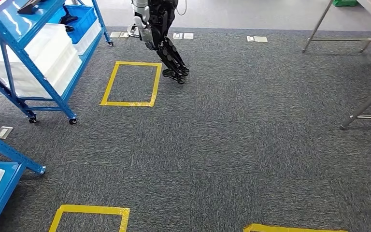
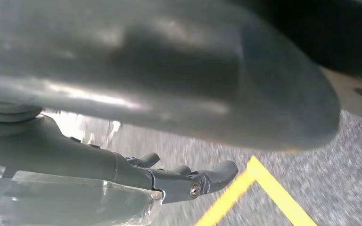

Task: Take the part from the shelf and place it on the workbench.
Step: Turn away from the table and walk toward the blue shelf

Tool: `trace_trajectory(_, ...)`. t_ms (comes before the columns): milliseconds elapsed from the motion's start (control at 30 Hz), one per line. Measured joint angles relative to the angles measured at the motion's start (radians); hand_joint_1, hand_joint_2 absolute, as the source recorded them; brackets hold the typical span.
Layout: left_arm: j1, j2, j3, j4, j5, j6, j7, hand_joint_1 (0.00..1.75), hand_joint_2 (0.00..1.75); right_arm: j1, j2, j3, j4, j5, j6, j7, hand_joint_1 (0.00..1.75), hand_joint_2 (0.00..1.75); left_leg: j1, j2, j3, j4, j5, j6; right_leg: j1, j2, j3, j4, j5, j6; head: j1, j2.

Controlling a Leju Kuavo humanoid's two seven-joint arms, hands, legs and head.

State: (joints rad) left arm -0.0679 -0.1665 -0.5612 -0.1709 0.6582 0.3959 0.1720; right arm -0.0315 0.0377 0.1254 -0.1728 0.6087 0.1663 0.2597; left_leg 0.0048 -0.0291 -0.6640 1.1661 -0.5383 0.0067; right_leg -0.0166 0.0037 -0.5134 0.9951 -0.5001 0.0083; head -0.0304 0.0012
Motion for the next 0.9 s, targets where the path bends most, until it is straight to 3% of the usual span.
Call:
trace_trajectory(67,0.001,-0.001,0.007,0.000,0.016,0.011,0.000,0.00,0.00,0.001,-0.006,0.006,0.000,0.017,0.009,-0.011,0.00,0.00,0.001,0.022,-0.057,0.118,-0.048,-0.002,0.006,-0.032,-0.001,0.000,-0.002,-0.004,-0.003,0.000)
trace_trajectory(100,0.002,-0.001,0.010,0.000,0.019,0.014,0.000,0.00,0.00,0.001,-0.009,0.009,0.000,0.022,0.012,-0.014,0.00,0.00,0.002,0.025,-0.064,0.133,-0.046,-0.001,0.008,-0.047,-0.004,0.000,-0.003,-0.006,-0.003,0.000)
trace_trajectory(133,0.003,-0.001,0.013,0.000,0.023,0.018,0.000,0.00,0.00,0.000,-0.011,0.012,0.000,0.025,0.014,-0.015,0.00,0.00,0.002,0.029,-0.048,0.107,-0.026,0.001,0.009,-0.062,-0.005,0.000,-0.004,-0.007,-0.003,0.000)
trace_trajectory(167,0.003,-0.001,0.017,0.000,0.028,0.025,-0.001,0.00,0.00,-0.001,-0.012,0.015,0.000,0.031,0.015,-0.017,0.00,0.00,0.001,0.039,-0.012,0.045,0.004,0.004,0.010,-0.075,-0.005,0.000,-0.006,-0.007,-0.003,0.000)
trace_trajectory(233,0.001,-0.002,0.028,0.000,0.044,0.051,-0.007,0.00,0.00,-0.004,-0.015,0.025,0.000,0.047,0.016,-0.022,0.00,0.00,-0.003,0.081,0.067,-0.092,0.049,0.013,0.015,-0.097,0.001,0.000,-0.011,-0.005,-0.003,0.000)
trace_trajectory(267,0.000,-0.003,0.036,0.000,0.053,0.071,-0.014,0.00,0.00,-0.005,-0.017,0.031,0.000,0.055,0.017,-0.025,0.00,0.00,-0.007,0.096,0.090,-0.131,0.057,0.018,0.018,-0.105,0.006,0.000,-0.014,-0.002,-0.001,0.000)
trace_trajectory(300,-0.001,-0.004,0.043,0.000,0.061,0.095,-0.023,0.00,0.00,-0.008,-0.019,0.035,0.000,0.061,0.018,-0.026,0.00,0.00,-0.010,0.101,0.098,-0.145,0.058,0.022,0.019,-0.113,0.011,0.000,-0.015,0.003,0.000,0.000)
trace_trajectory(367,0.000,-0.006,0.058,0.000,0.071,0.163,-0.049,0.00,0.00,-0.016,-0.022,0.043,0.000,0.068,0.020,-0.027,0.00,0.00,-0.013,0.077,0.097,-0.150,0.064,0.033,0.019,-0.131,0.020,-0.003,-0.017,0.013,0.001,0.000)
trace_trajectory(400,0.001,-0.006,0.064,0.000,0.071,0.204,-0.067,0.00,0.00,-0.019,-0.023,0.046,-0.001,0.069,0.019,-0.027,0.00,0.00,-0.012,0.065,0.099,-0.157,0.070,0.039,0.018,-0.124,0.021,0.000,-0.022,0.018,0.002,0.000)
trace_trajectory(467,-0.002,-0.002,0.074,0.011,0.066,0.269,-0.125,0.00,0.00,-0.021,-0.023,0.048,-0.001,0.069,0.017,-0.025,0.00,0.00,-0.005,0.043,0.104,-0.169,0.081,0.049,0.015,-0.075,-0.004,0.059,-0.057,0.020,0.006,0.000)
trace_trajectory(533,-0.013,0.005,0.085,0.047,0.064,0.297,-0.191,0.00,0.00,-0.019,-0.023,0.049,-0.001,0.067,0.016,-0.019,0.00,0.00,-0.003,0.017,0.101,-0.171,0.085,0.054,0.011,-0.022,-0.070,0.195,-0.112,0.015,0.012,0.000)
trace_trajectory(600,-0.020,0.016,0.094,0.083,0.064,0.299,-0.219,0.00,0.00,-0.019,-0.024,0.048,-0.001,0.063,0.016,-0.012,0.00,0.00,-0.004,-0.013,0.100,-0.170,0.086,0.055,0.009,-0.008,-0.116,0.282,-0.131,0.020,0.013,0.000)
trace_trajectory(633,-0.020,0.022,0.097,0.095,0.064,0.299,-0.222,0.00,0.00,-0.019,-0.024,0.048,-0.001,0.062,0.016,-0.011,0.00,0.00,-0.004,-0.027,0.102,-0.169,0.086,0.055,0.007,-0.006,-0.113,0.268,-0.115,0.028,0.013,0.000)
trace_trajectory(667,-0.021,0.026,0.099,0.105,0.064,0.299,-0.223,0.00,0.00,-0.019,-0.024,0.048,-0.001,0.061,0.016,-0.010,0.00,0.00,-0.004,-0.041,0.104,-0.169,0.086,0.054,0.004,-0.001,-0.092,0.217,-0.086,0.038,0.013,0.000)
trace_trajectory(733,-0.022,0.030,0.101,0.119,0.065,0.299,-0.225,0.00,0.00,-0.016,-0.024,0.048,-0.001,0.061,0.016,-0.008,0.00,0.00,-0.005,-0.069,0.104,-0.165,0.085,0.047,-0.003,0.038,-0.035,0.077,-0.026,0.049,0.014,0.000)
trace_trajectory(800,-0.024,0.029,0.102,0.126,0.072,0.298,-0.211,0.00,0.00,-0.014,-0.023,0.048,0.000,0.061,0.016,-0.008,0.00,0.00,-0.006,-0.092,0.097,-0.162,0.086,0.034,-0.004,0.064,-0.008,0.006,-0.001,0.041,0.014,0.000)
trace_trajectory(867,-0.020,0.022,0.108,0.119,0.087,0.280,-0.167,0.00,0.00,-0.017,-0.022,0.048,0.000,0.062,0.016,-0.009,0.00,0.00,-0.003,-0.109,0.091,-0.163,0.088,0.021,0.000,0.047,-0.004,0.002,0.001,0.022,0.014,0.000)
trace_trajectory(900,-0.015,0.018,0.111,0.108,0.095,0.257,-0.142,0.00,0.00,-0.018,-0.022,0.048,0.000,0.062,0.016,-0.010,0.00,0.00,-0.003,-0.098,0.087,-0.158,0.085,0.016,-0.001,0.037,-0.002,-0.001,0.004,0.015,0.014,0.000)
